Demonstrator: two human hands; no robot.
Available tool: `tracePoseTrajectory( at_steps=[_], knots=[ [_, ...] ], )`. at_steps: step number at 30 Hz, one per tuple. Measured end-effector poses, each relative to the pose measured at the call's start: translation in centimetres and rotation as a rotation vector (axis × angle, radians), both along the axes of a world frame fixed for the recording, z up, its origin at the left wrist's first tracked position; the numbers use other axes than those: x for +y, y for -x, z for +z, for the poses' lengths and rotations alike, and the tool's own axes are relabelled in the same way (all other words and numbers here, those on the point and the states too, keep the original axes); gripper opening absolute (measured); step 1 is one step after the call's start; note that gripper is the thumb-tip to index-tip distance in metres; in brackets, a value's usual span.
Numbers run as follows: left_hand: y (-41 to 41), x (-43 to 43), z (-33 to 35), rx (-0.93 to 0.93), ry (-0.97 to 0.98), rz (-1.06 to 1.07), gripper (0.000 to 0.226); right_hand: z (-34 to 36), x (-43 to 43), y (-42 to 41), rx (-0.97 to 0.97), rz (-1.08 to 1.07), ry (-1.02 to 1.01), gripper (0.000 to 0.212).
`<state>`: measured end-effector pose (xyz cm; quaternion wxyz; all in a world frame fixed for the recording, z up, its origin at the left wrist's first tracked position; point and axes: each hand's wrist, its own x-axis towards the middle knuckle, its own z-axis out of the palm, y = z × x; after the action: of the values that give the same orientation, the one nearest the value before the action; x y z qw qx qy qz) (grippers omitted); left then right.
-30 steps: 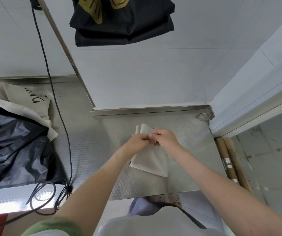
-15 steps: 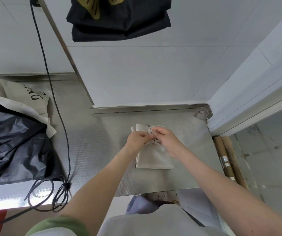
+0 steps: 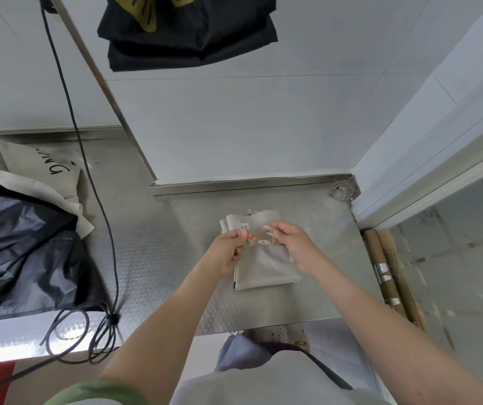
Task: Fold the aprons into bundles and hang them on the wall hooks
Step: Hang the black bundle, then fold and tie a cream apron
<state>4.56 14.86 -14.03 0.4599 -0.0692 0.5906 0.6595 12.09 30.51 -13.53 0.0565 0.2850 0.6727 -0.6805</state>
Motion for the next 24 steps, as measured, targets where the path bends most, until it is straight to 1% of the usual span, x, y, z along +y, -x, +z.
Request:
tracePoseTrajectory(
  at_steps=[4,7,9,12,15,16,18,21,22,24],
  knots=[
    [0.4,-1.2,-0.4,0.049,0.102,-0.047,0.027,-0.5,0.5,-0.8,-0.050,-0.005,-0.025,0.036],
    [0.5,-1.1,0.5,0.093,0.171,-0.083,0.027,-0.2,0.0,-1.0,-0.027,-0.002,-0.033,0.029],
    [0.4,-0.6,1.1,0.136,0.210,-0.122,0.027,0.1,-0.6,-0.7,0.008,0.041,-0.036,0.029],
    [0.2,0.5,1.8,0.291,0.281,-0.202,0.030,0.9,-1.8,0.2,0.036,0.166,-0.085,0.035],
    [0.0,1.3,2.1,0.459,0.370,-0.303,0.035,1.5,-2.9,1.0,0.111,0.229,-0.158,0.029],
    [0.0,1.4,2.0,0.474,0.377,-0.333,0.033,1.6,-3.0,1.1,0.122,0.238,-0.183,0.026],
    [0.0,1.3,1.9,0.426,0.342,-0.359,0.028,1.5,-2.8,1.1,0.103,0.280,-0.248,0.025],
    [-0.4,1.3,2.3,0.341,0.279,-0.338,0.021,1.1,-2.3,1.1,0.052,0.332,-0.342,0.033],
    [-0.6,1.3,2.2,0.354,0.296,-0.323,0.024,1.1,-2.4,1.2,0.034,0.335,-0.349,0.034],
    [-0.7,1.3,1.8,0.397,0.361,-0.252,0.032,1.1,-2.6,1.4,0.000,0.319,-0.296,0.031]
  ],
)
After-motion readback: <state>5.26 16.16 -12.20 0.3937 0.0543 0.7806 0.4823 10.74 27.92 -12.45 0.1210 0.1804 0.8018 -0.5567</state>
